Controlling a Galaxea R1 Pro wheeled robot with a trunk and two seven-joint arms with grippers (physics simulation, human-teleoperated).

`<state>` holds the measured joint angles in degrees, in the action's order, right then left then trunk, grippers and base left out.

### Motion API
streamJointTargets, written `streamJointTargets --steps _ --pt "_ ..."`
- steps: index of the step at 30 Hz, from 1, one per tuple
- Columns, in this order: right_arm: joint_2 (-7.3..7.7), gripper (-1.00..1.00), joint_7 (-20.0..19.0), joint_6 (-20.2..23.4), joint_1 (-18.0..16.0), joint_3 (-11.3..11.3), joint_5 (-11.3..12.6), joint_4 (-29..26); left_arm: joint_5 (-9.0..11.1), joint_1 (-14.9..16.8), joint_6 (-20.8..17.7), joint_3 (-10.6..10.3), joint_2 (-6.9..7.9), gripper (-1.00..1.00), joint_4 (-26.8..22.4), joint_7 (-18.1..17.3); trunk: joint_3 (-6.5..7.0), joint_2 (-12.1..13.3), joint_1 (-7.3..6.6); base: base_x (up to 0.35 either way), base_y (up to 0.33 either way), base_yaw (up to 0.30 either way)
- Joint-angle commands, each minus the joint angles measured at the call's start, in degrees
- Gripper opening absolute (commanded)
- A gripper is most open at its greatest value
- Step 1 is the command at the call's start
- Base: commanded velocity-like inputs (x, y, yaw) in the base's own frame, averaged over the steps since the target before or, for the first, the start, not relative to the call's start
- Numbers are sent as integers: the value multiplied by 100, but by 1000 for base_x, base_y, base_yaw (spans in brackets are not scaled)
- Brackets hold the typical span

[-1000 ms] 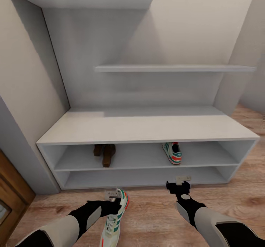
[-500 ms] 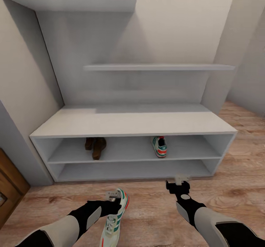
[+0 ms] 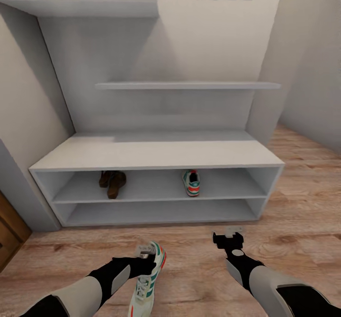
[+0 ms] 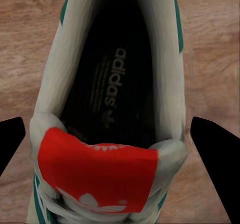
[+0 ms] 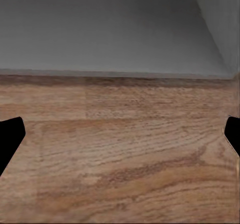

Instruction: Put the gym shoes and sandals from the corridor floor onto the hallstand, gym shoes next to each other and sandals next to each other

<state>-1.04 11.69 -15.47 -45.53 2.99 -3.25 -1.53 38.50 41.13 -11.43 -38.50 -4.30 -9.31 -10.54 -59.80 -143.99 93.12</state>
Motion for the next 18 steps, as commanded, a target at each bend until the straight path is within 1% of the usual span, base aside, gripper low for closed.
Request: streamJointTargets --steps 1,4,8,13,18 --pt "0 100 0 0 0 0 0 1 -1 0 0 1 0 -100 0 3 0 0 0 -169 -265 0" --pt "-1 100 0 0 0 0 0 1 -1 0 0 1 1 -100 0 6 0 0 0 -117 -180 0" --pt "-1 100 0 0 0 0 0 1 -1 0 0 2 1 -100 0 8 0 0 0 -69 -95 0" --pt "-1 100 0 0 0 0 0 3 -1 0 0 1 0 -100 0 8 0 0 0 -154 -171 0" --pt "-3 100 0 0 0 0 0 3 -1 0 0 1 0 -100 0 8 0 0 0 -99 -103 0"
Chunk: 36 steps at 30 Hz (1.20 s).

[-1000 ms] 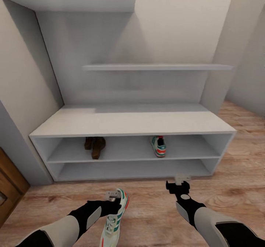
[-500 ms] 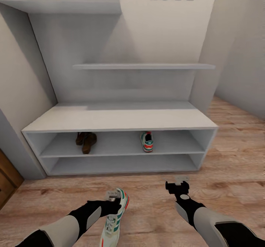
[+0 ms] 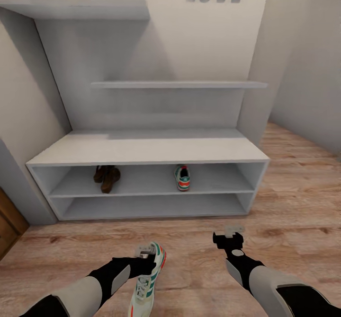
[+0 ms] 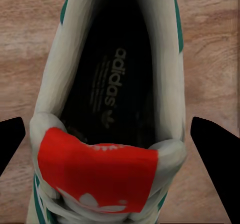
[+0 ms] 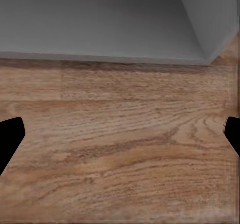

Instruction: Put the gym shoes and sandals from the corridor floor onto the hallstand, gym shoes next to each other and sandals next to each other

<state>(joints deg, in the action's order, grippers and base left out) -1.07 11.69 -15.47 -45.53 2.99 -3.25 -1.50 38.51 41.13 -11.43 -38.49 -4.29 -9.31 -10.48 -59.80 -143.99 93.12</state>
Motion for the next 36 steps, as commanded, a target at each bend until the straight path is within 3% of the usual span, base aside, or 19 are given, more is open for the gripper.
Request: streamJointTargets --steps 1,36 --pt "-1 100 0 0 0 0 0 0 -1 0 0 0 0 -100 0 2 0 0 0 -174 -156 0" --pt "-7 100 0 0 0 0 0 0 -2 0 0 -2 -1 -100 0 2 0 0 0 -115 -97 0"
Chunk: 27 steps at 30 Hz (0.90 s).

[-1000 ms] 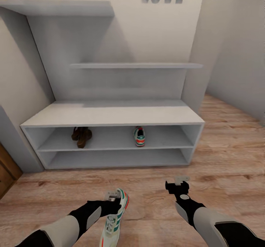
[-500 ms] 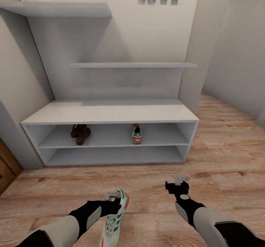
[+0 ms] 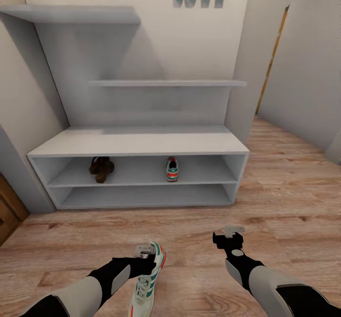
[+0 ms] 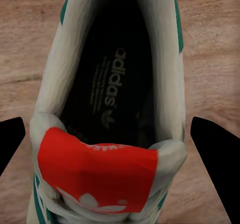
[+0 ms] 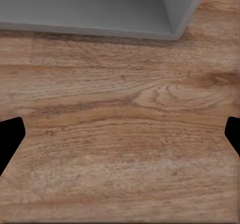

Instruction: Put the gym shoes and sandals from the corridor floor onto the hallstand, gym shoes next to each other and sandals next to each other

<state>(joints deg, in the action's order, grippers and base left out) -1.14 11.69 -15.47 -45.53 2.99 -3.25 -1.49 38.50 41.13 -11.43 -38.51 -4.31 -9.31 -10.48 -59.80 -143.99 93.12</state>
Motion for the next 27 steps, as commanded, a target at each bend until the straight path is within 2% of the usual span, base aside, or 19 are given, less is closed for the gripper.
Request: streamJointTargets --steps 1,27 --pt "0 100 0 0 0 0 0 0 -1 0 0 -2 0 -100 0 2 0 0 0 -85 -107 0" --pt "0 100 0 0 0 0 0 0 -1 0 0 1 0 -100 0 0 0 0 0 -75 -119 0"
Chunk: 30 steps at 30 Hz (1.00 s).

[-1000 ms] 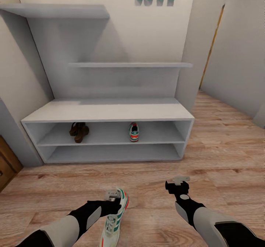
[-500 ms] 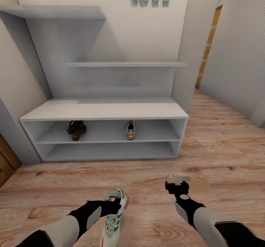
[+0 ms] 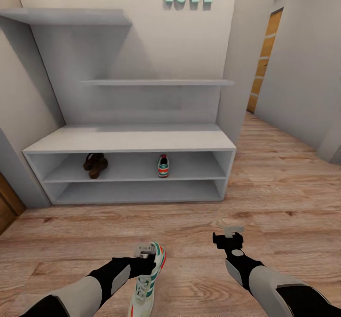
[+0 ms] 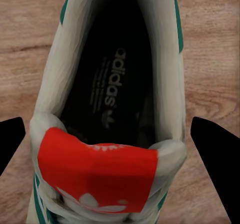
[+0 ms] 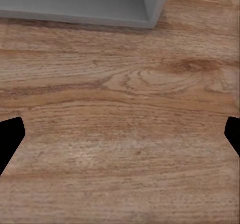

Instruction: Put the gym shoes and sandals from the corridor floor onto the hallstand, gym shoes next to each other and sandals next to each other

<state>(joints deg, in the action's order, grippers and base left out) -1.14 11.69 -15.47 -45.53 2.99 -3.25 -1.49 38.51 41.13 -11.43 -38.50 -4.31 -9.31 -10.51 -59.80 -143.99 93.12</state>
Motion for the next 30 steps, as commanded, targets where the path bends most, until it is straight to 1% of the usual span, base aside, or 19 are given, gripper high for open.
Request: streamJointTargets --steps 1,6,15,30 --pt "0 100 0 0 0 0 0 0 -1 0 0 0 0 -100 0 3 0 0 0 -21 -31 0" --pt "0 100 0 0 0 1 0 0 -1 0 0 0 0 -100 0 2 0 0 0 -13 -24 0" --pt "0 100 0 0 0 0 0 0 -1 0 0 0 0 -100 0 -2 0 0 0 -44 -93 0" --pt "0 100 0 0 0 0 0 8 -1 0 0 0 0 -100 0 -3 0 0 0 -5 -11 0"
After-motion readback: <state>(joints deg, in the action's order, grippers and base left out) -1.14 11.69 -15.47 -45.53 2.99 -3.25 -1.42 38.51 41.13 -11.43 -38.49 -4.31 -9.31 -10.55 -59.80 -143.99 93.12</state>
